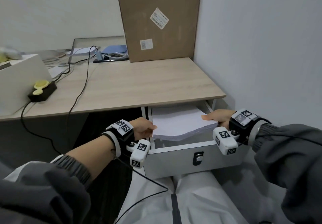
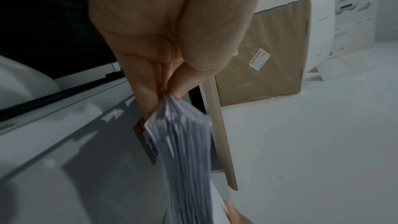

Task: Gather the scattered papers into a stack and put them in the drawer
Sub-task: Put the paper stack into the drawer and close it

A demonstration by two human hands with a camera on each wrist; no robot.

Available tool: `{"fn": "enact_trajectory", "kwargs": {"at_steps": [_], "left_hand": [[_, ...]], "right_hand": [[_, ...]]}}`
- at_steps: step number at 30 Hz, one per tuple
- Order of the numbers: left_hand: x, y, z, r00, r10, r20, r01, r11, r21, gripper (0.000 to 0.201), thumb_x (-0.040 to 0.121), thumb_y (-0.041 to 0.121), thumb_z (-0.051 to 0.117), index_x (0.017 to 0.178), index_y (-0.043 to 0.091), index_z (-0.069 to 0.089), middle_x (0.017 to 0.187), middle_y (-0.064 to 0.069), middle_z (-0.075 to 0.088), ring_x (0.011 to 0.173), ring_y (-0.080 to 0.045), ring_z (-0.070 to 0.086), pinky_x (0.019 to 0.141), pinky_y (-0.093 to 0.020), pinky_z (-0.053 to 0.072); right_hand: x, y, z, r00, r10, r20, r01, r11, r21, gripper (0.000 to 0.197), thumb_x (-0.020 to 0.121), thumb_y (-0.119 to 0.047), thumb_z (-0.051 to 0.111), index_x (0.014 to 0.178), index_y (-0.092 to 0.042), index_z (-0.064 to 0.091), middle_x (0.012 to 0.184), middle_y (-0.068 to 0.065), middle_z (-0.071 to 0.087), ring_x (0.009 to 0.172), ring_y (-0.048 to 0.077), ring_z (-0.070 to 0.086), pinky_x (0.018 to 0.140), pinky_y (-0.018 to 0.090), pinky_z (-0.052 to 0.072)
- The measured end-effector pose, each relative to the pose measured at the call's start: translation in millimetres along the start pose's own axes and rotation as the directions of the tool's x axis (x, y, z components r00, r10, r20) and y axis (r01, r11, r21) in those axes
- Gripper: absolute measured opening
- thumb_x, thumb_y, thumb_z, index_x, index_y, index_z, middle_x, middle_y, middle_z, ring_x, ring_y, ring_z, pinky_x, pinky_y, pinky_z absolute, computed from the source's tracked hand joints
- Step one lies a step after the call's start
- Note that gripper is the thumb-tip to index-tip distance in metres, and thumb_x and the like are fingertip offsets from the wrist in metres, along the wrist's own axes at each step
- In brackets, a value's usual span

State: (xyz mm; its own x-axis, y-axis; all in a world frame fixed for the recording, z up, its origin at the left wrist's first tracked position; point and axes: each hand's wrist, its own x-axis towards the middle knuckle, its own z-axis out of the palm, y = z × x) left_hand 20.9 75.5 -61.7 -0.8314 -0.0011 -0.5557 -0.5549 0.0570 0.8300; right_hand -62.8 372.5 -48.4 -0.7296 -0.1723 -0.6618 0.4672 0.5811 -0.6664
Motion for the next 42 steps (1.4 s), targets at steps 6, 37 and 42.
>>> {"fn": "enact_trajectory", "kwargs": {"at_steps": [6,37,42], "left_hand": [[6.2,3.3,10.0,0.997,-0.066,0.028,0.068,0.994,-0.087,0.025,0.103,0.013,0.038,0.092,0.000,0.056,0.080,-0.009,0.066,0.074,-0.019,0.063,0.066,-0.027,0.054],[-54.2,41.5,-62.2,0.847,0.422,-0.323,-0.384,0.906,0.177,0.027,0.095,0.008,0.053,0.120,0.006,0.062,0.117,-0.006,0.064,0.109,-0.017,0.057,0.101,-0.031,0.043],[-36.2,48.8,-74.8,0.769,0.516,-0.377,-0.379,0.843,0.381,0.032,0.093,0.006,0.053,0.123,0.007,0.063,0.127,-0.005,0.062,0.109,-0.010,0.053,0.098,-0.021,0.038]], "right_hand": [[94.7,30.2,-44.4,0.989,-0.052,0.135,0.032,0.989,0.144,0.059,0.068,-0.059,0.076,0.101,-0.011,0.067,0.097,0.005,0.058,0.085,0.019,0.043,0.093,0.026,0.023],[-86.1,-32.8,64.4,0.989,0.027,0.149,-0.014,0.996,-0.084,0.046,0.097,-0.037,0.045,0.093,0.006,0.061,0.111,0.020,0.059,0.089,0.023,0.060,0.081,0.028,0.049],[-49.3,-57.9,67.7,0.999,0.018,0.051,-0.023,0.996,0.088,0.027,0.096,-0.023,0.051,0.079,-0.002,0.053,0.081,0.009,0.049,0.072,0.019,0.050,0.060,0.027,0.050]]}}
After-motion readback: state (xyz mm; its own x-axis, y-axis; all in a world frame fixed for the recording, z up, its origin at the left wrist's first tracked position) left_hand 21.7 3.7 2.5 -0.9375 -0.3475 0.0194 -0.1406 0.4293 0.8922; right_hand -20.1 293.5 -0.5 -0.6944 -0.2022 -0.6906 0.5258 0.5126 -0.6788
